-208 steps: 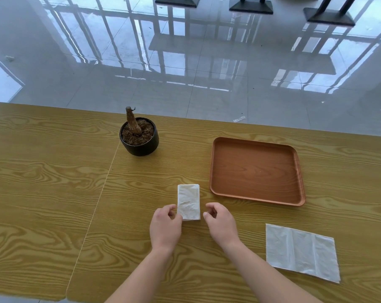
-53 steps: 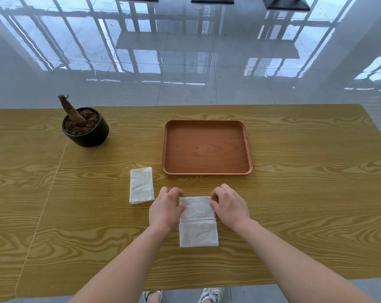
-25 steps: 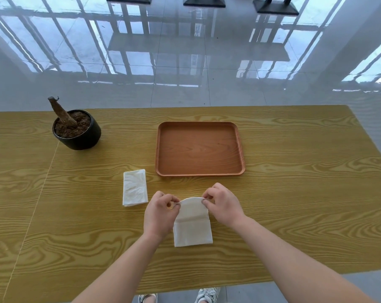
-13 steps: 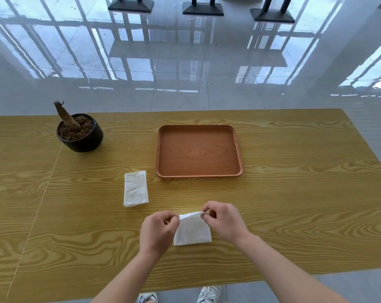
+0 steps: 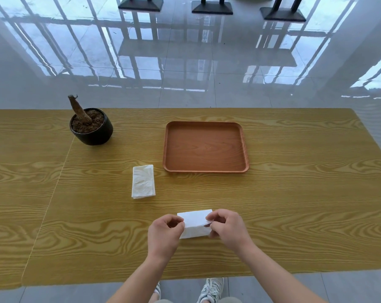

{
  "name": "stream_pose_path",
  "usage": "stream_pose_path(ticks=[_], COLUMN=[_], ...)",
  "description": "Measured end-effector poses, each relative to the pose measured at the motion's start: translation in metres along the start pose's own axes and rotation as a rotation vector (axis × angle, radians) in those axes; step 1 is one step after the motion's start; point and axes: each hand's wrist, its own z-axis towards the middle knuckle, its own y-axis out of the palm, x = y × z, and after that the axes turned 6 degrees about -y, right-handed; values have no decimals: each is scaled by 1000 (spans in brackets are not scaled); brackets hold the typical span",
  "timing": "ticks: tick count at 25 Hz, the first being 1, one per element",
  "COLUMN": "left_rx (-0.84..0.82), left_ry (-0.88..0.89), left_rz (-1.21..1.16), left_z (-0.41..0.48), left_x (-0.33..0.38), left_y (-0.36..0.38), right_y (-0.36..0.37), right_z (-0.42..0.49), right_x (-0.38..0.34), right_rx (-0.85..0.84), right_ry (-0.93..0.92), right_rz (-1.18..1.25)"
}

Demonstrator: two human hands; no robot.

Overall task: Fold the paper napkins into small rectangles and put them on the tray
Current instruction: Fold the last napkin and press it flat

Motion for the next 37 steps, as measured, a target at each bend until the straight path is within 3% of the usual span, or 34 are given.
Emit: stream_pose_path(ticks=[3, 9, 13, 15, 18, 21, 26, 37], left_rx=[6, 4, 3, 85, 135, 27, -94, -135], left_ry=[18, 63, 145, 259, 596, 774, 762, 748], left_rz=[67, 227, 472, 551, 690, 862, 1054, 1103], left_z=[-4, -7, -9, -10, -6, 0, 3, 7], left_x=[-5, -12, -22, -27, -37, -47, -70, -71], left_y=[0, 0, 2, 2, 5, 14, 18, 13], right_y=[4, 7, 6, 6, 8, 17, 24, 21], right_z=[-4, -6, -8, -12, -18, -19, -13, -3], right_x=[4, 7, 13, 17, 24, 35, 51, 51], right_rx=[-8, -8, -38, 18, 138, -4, -220, -294], right_ry=[71, -36, -53, -98, -379, -582, -561, -629], right_rz=[90, -285, -451, -530, -718, -889, -1123, -1164])
